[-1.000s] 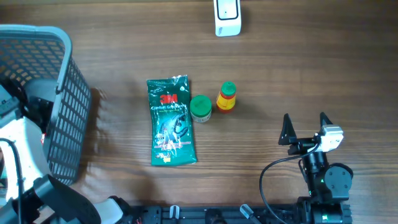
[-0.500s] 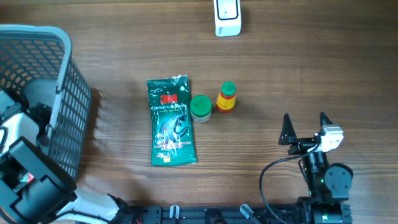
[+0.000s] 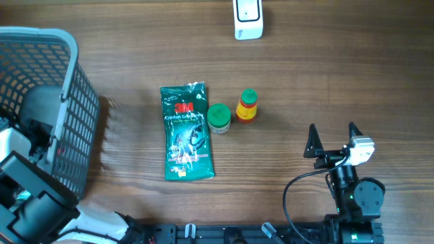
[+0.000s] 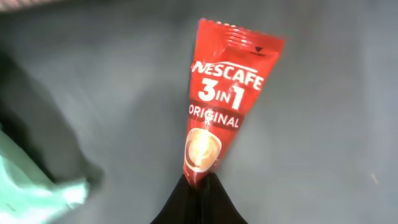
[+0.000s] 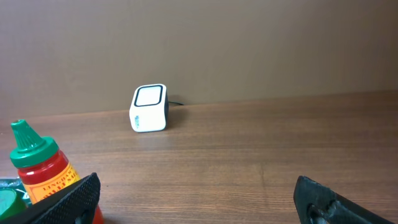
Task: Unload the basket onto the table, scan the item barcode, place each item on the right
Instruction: 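Reach into the basket and grasp the red Nescafe stick, then carry the Nescafe stick right and drop it near the right gripper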
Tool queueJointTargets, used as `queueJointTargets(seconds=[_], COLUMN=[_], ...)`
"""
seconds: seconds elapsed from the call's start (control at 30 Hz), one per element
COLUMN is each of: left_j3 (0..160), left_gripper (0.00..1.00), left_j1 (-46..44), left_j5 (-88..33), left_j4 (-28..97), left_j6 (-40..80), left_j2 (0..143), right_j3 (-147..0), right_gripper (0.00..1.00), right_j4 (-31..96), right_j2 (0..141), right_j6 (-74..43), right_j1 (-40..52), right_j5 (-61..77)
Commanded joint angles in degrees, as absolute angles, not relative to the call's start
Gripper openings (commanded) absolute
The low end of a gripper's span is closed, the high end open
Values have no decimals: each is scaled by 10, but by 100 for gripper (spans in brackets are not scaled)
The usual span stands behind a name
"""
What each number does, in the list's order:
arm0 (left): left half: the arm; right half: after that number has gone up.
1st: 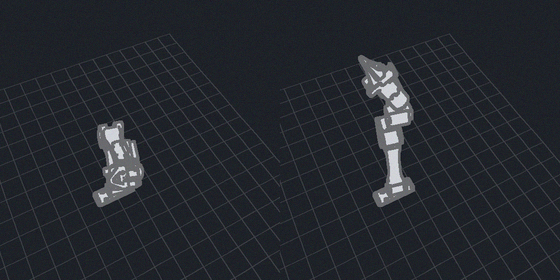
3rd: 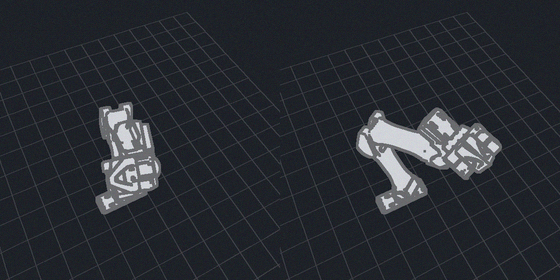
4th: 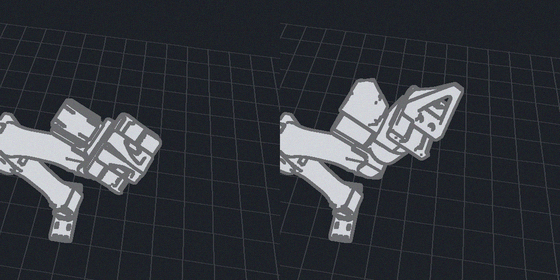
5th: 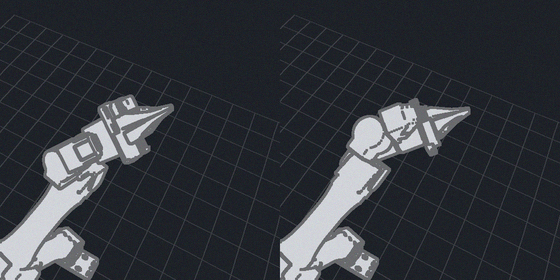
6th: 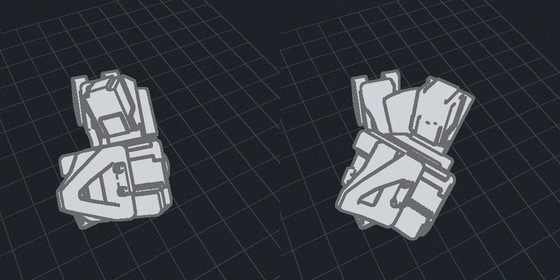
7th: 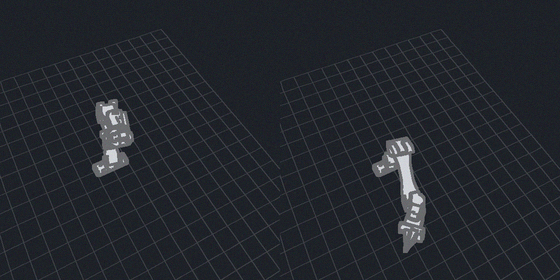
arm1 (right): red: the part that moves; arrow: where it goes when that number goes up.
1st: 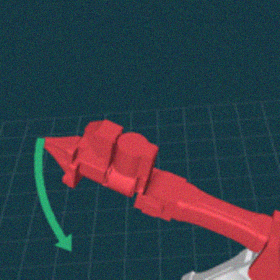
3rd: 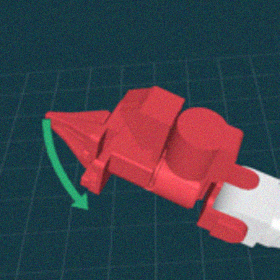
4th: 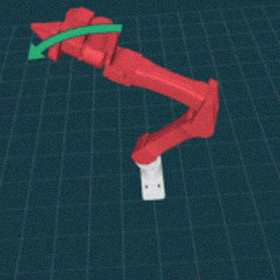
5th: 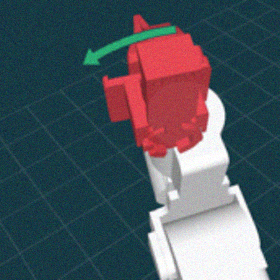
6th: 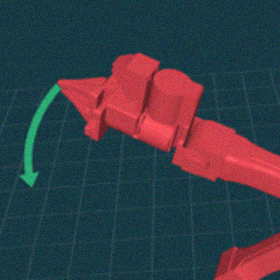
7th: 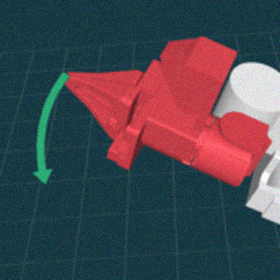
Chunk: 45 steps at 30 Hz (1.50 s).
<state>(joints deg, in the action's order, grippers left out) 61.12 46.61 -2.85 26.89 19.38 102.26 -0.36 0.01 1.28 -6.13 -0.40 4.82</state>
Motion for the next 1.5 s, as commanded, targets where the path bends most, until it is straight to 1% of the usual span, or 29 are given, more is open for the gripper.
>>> queueJointTargets(seconds=[0.0, 0.1, 0.23, 0.3, 0.37, 0.4, 0.53, 0.67, 0.7, 0.77, 0.93, 1.03, 1.1, 1.13, 1.27, 1.47], left_j3=[645, 689, 721, 721, 721, 721, 721, 721, 721, 720, 720, 720, 720, 720, 720, 720], left_gripper=[4, 4, 4, 4, 4, 4, 4, 4, 4, 4, 4, 4, 4, 4, 4, 4], left_j1=[464, 464, 463, 463, 463, 459, 408, 298, 234, 183, -17, -107, -163, -212, -289, -360], left_j5=[-81, -99, -183, -213, -290, -340, -488, -563, -568, -568, -565, -557, -537, -503, -456, -405], left_j4=[310, 326, 305, 286, 272, 269, 268, 268, 267, 267, 267, 261, 252, 238, 200, 156], left_j6=[195, 197, 204, 233, 277, 279, 277, 274, 272, 266, 173, 134, 120, 120, 120, 120], left_j2=[957, 865, 739, 685, 622, 598, 537, 509, 509, 511, 545, 577, 607, 641, 713, 811], right_j3=[-3, -3, -3, -3, -3, -3, -3, -3, -3, -3, -3, -3, -3, -3, -3, -3], right_gripper=[100, 100, 100, 100, 100, 100, 100, 100, 100, 100, 99, 100, 100, 100, 100, 100], right_j4=[-1, -1, -1, -1, -1, -1, -1, -1, -1, -1, -1, -1, -1, -1, -1, -1], right_j2=[13, 13, 13, 13, 13, 13, 13, 13, 13, 13, 14, 14, 14, 14, 14, 14], right_j6=[-56, -56, -56, -55, -56, -56, -56, -56, -56, -56, -56, -56, -55, -56, -56, -56], right_j1=[-2, -2, -2, -2, -2, -2, -2, -2, -2, -2, -2, -2, -2, -2, -2, -2], right_j5=[43, 43, 43, 43, 43, 43, 43, 43, 43, 43, 43, 43, 43, 43, 43, 43])
